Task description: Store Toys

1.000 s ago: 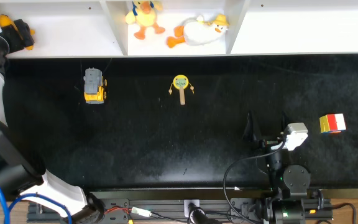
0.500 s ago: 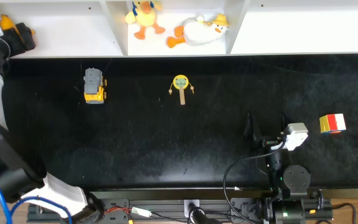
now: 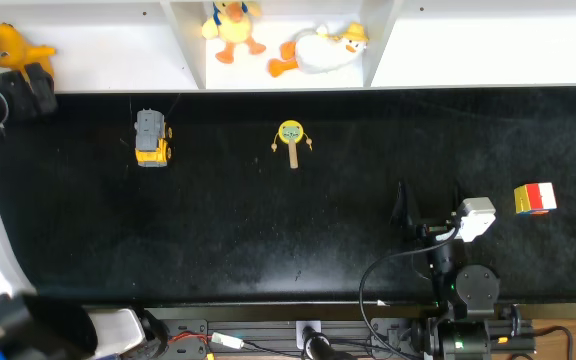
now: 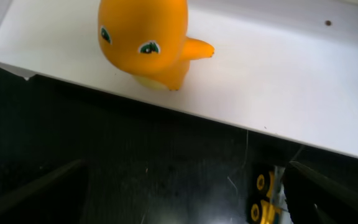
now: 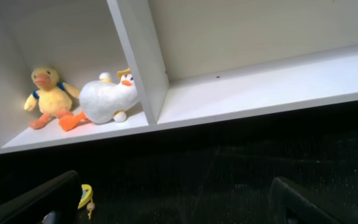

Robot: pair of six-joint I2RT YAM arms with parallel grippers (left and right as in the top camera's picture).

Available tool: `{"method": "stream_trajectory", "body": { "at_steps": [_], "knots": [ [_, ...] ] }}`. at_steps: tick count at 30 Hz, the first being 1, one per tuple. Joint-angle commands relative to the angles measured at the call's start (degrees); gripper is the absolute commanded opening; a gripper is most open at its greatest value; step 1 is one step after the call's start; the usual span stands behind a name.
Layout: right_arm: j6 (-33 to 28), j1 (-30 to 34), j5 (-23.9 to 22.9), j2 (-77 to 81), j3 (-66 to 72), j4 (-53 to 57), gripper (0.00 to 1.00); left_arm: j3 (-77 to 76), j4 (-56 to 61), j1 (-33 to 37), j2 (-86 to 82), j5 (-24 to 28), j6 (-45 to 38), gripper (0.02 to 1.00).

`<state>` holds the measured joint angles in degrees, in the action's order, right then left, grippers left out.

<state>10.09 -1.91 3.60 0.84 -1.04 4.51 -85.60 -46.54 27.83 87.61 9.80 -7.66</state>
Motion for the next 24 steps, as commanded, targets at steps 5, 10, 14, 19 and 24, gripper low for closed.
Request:
{"method": "stream_trajectory", "body": {
  "at_steps": [5,10,14,19,24],
  "knots": [
    [0.20,-0.31,-0.48,-0.63,0.79,-0.31,0.996,14.16,-0.85,-0.48,-18.82,0.50,0.66,0.998],
    [0.20,-0.31,-0.48,-0.63,0.79,-0.33,0.996,23.45,1.22,-5.16,-29.90,0.61,0.66,0.998],
    [0.20,-0.31,-0.48,-0.63,0.79,-0.33,0.993,28.92,5.01,-11.47,-32.57,0.35,0.66,0.998],
    [0.20,-0.31,-0.48,-0.63,0.79,-0.33,0.996,32.76,9.07,-18.73,-28.09,-3.08,2.47,0.998],
    [0.20,-0.31,-0.48,-0.63,0.79,-0.31,0.993,32.89,14.43,-22.40,-19.41,-3.10,2.73,0.998]
  ]
}}
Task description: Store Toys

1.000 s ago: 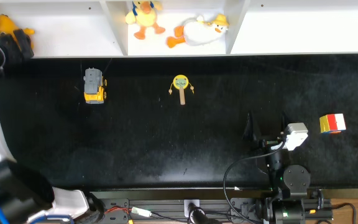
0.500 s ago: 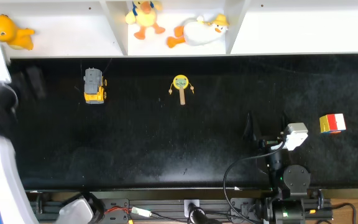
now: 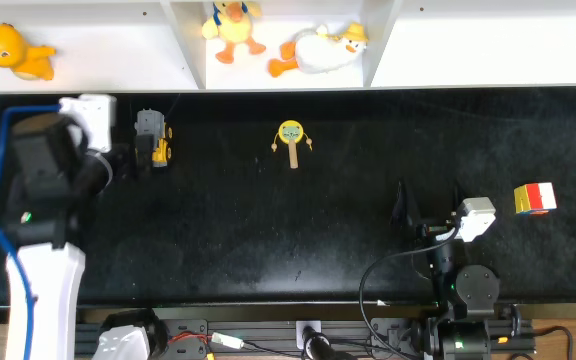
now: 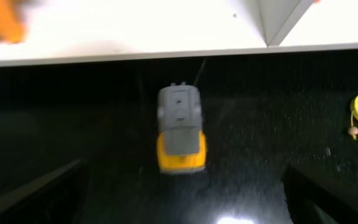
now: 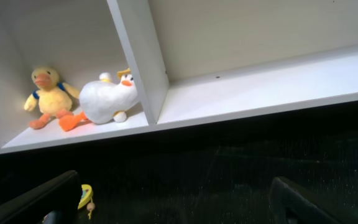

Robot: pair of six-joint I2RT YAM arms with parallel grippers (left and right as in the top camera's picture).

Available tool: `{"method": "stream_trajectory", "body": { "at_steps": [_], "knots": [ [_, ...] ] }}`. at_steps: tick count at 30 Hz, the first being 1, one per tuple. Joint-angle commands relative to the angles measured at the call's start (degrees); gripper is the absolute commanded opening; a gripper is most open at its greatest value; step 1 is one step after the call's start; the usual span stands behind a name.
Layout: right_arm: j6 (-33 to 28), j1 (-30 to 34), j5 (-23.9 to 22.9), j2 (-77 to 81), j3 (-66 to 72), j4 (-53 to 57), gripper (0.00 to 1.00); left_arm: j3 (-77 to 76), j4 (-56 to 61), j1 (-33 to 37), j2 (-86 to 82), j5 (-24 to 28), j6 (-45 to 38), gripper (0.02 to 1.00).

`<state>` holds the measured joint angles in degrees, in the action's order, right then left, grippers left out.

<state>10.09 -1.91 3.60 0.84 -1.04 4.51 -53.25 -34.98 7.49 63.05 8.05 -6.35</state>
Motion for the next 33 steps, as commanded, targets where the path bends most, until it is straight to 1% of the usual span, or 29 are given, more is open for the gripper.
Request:
{"method": "stream_trajectory", "body": {
  "at_steps": [1,5,14,21,27,33],
  "knots": [
    [0.20,-0.31,-0.48,-0.63,0.79,-0.33,0.996,0.55,3.80,-2.29,6.95,-1.38,2.16,0.998],
    [0.20,-0.31,-0.48,-0.63,0.79,-0.33,0.993,0.55,6.27,-2.36,13.66,-1.33,5.22,0.998],
    [0.20,-0.31,-0.48,-0.63,0.79,-0.33,0.996,0.55,10.01,-2.36,22.64,-1.36,5.20,0.998],
    [0.20,-0.31,-0.48,-0.63,0.79,-0.33,0.993,0.55,12.44,-2.36,26.47,-3.30,5.20,0.998],
    [0.20,-0.31,-0.48,-0.63,0.79,-0.31,0.996,0.59,12.39,-2.36,27.65,-3.32,5.20,0.996],
    [0.20,-0.31,-0.48,-0.63,0.79,-0.33,0.996,1.97,12.55,-2.36,27.67,-4.59,5.40,0.998]
  ]
}}
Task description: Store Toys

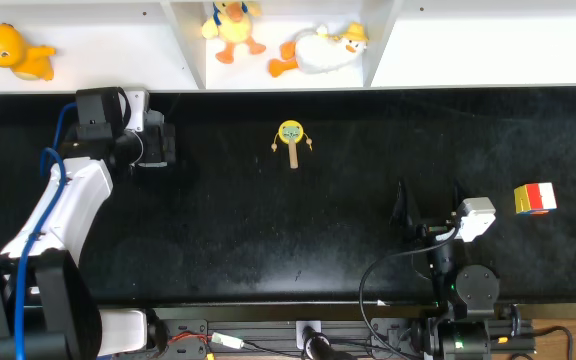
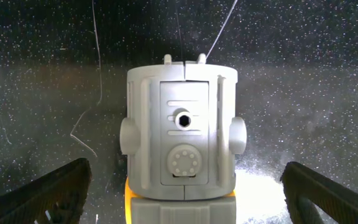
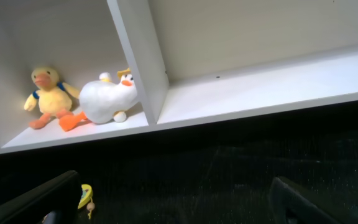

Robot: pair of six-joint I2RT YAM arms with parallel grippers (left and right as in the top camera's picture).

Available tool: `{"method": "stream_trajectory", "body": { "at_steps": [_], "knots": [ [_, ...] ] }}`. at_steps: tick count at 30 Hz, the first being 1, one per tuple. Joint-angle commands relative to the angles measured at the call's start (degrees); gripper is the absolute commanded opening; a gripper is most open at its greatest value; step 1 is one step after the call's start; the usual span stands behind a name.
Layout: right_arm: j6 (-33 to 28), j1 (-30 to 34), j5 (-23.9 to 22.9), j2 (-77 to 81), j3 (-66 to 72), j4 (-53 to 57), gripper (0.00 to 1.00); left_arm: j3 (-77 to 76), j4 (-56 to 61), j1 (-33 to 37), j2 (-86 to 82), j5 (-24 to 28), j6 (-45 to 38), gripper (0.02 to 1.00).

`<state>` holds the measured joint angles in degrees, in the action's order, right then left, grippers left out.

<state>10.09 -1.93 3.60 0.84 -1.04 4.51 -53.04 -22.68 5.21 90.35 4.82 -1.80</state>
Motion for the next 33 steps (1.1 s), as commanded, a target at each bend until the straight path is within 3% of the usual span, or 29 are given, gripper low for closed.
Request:
{"method": "stream_trajectory", "body": {
  "at_steps": [1,16,17,22,25,33],
  "knots": [
    [0.20,-0.28,-0.48,-0.63,0.79,-0.31,0.996,2.10,0.33,-0.09,0.44,-1.33,0.87,0.998],
    [0.20,-0.28,-0.48,-0.63,0.79,-0.33,0.996,2.36,2.05,-0.09,3.23,-1.31,2.14,1.000],
    [0.20,-0.28,-0.48,-0.63,0.79,-0.33,0.993,2.36,2.03,-0.09,3.23,-1.31,2.14,0.978],
    [0.20,-0.28,-0.46,-0.63,0.79,-0.31,0.996,2.36,2.01,-0.09,3.23,-1.27,2.38,0.663],
    [0.20,-0.28,-0.48,-0.63,0.79,-0.31,0.996,2.36,2.01,-0.09,3.23,-1.29,2.60,0.538],
    [0.20,-0.28,-0.48,-0.63,0.79,-0.33,0.996,2.29,1.92,-0.09,3.19,-0.90,3.85,0.443]
  ]
}}
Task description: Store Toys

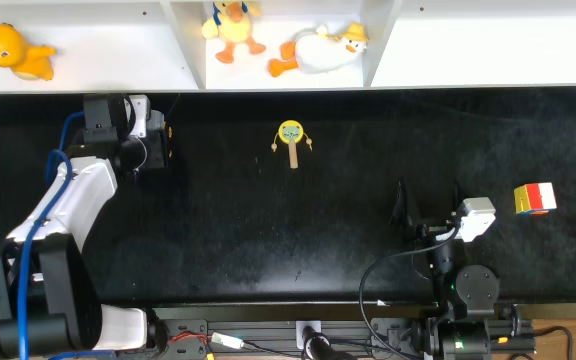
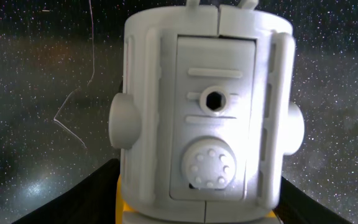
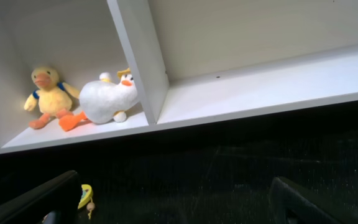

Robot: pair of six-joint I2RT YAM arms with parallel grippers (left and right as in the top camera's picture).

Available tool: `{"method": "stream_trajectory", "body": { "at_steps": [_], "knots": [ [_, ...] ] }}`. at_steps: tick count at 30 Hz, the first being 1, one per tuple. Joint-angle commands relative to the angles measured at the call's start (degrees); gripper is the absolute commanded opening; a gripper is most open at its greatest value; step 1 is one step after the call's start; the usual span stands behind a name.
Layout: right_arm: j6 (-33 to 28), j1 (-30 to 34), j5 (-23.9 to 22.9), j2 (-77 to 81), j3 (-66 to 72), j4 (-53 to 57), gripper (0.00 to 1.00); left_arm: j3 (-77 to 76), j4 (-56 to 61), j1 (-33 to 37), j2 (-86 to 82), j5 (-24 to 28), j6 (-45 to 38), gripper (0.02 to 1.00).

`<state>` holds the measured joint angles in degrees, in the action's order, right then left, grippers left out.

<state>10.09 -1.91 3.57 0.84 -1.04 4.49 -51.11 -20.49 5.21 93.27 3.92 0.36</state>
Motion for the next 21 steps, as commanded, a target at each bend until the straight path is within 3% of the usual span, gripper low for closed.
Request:
{"method": "stream_trajectory", "body": {
  "at_steps": [1,14,21],
  "knots": [
    [0.20,-0.31,-0.46,-0.63,0.79,-0.31,0.996,0.24,-0.48,-0.09,0.22,0.04,1.68,0.435],
    [0.20,-0.31,-0.46,-0.63,0.79,-0.31,0.996,-8.28,-14.43,-0.11,-6.36,-0.02,1.70,0.132],
    [0.20,-0.31,-0.46,-0.63,0.79,-0.28,0.996,-8.31,-10.99,-0.11,-12.55,-0.92,2.93,0.082]
  ]
}}
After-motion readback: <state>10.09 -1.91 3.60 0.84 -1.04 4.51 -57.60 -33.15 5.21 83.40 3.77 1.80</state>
